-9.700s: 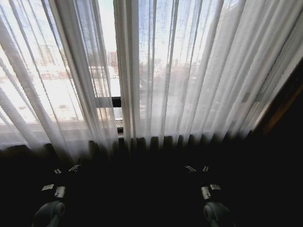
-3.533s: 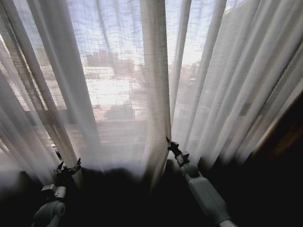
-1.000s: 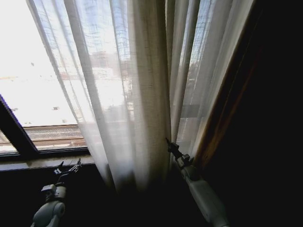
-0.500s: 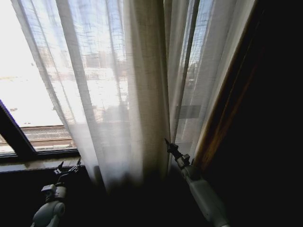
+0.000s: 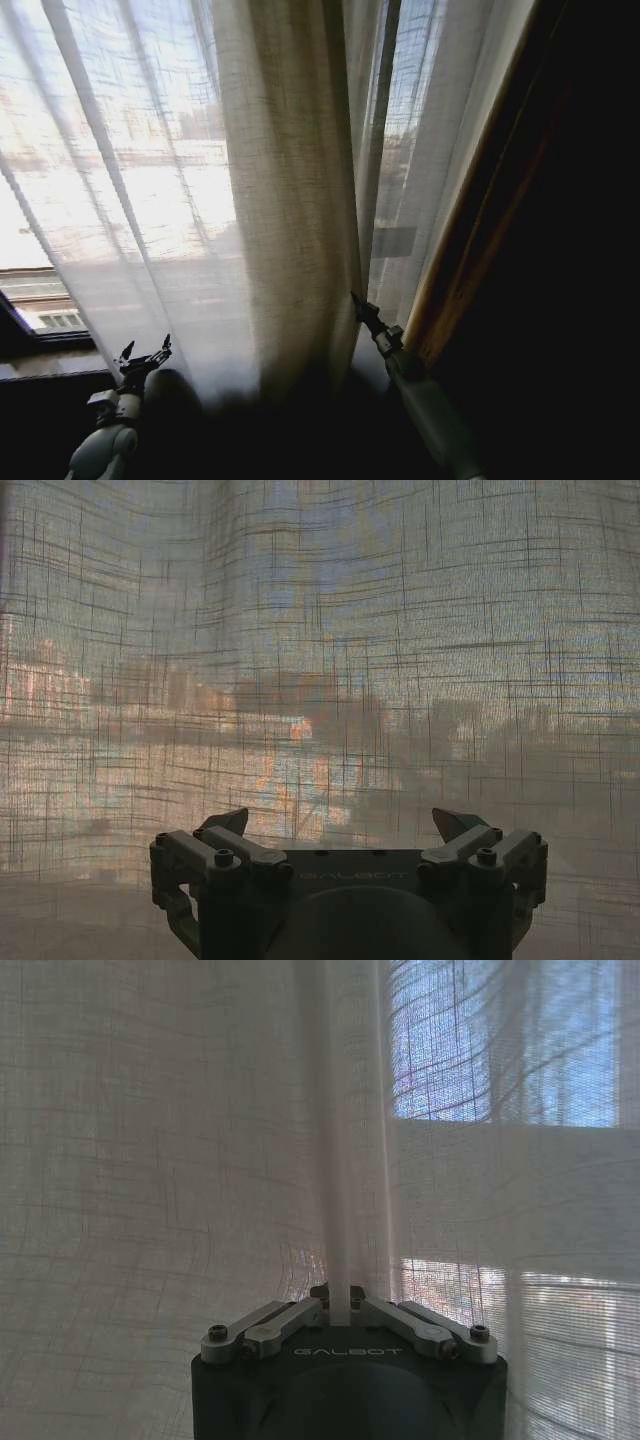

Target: Open the curtains by pulling them apart, changing their state from closed to fully open.

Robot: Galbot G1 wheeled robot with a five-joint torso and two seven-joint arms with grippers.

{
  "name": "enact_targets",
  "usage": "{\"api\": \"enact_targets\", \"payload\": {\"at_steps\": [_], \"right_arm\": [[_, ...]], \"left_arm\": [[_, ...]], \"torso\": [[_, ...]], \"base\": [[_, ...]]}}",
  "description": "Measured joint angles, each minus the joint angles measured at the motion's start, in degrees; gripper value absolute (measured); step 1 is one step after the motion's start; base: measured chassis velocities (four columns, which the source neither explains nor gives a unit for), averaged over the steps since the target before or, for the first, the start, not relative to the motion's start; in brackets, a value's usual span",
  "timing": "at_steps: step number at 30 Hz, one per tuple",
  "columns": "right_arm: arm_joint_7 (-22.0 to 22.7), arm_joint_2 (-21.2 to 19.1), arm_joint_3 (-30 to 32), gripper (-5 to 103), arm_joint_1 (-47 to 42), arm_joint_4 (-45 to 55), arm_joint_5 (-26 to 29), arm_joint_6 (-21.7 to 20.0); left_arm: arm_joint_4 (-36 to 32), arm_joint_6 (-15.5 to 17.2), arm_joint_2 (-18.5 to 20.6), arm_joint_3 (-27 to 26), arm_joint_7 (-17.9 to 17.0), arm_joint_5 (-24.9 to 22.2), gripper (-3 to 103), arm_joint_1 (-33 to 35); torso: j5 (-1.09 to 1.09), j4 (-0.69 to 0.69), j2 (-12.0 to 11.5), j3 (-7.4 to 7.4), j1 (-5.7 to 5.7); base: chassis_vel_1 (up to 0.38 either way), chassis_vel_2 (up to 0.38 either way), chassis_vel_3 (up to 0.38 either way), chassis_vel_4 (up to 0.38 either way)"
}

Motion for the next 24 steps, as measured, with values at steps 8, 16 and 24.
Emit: {"api": "enact_targets", "payload": {"at_steps": [8, 16, 24], "right_arm": [[0.3, -0.4, 0.4, 0, -0.5, 0.1, -0.1, 0.9], [-0.4, -0.6, 0.4, 0, -0.6, 0.8, 0.1, 0.9], [0.8, -1.0, 0.9, 0, -1.0, 1.0, -0.3, -0.2]], "left_arm": [[0.0, 0.0, 0.0, 0.0, 0.0, 0.0, 100, 0.0], [0.0, 0.0, 0.0, 0.0, 0.0, 0.0, 100, 0.0], [0.0, 0.0, 0.0, 0.0, 0.0, 0.0, 100, 0.0]], "torso": [[0.03, -0.01, 0.0, -0.02, -0.08], [-0.01, 0.06, 0.0, -0.02, -0.08], [0.03, -0.01, 0.0, -0.01, -0.03]], "base": [[-0.131, -0.135, 0.151, 0.120], [0.061, 0.004, -0.064, -0.002], [0.007, 0.005, -0.002, -0.003]]}}
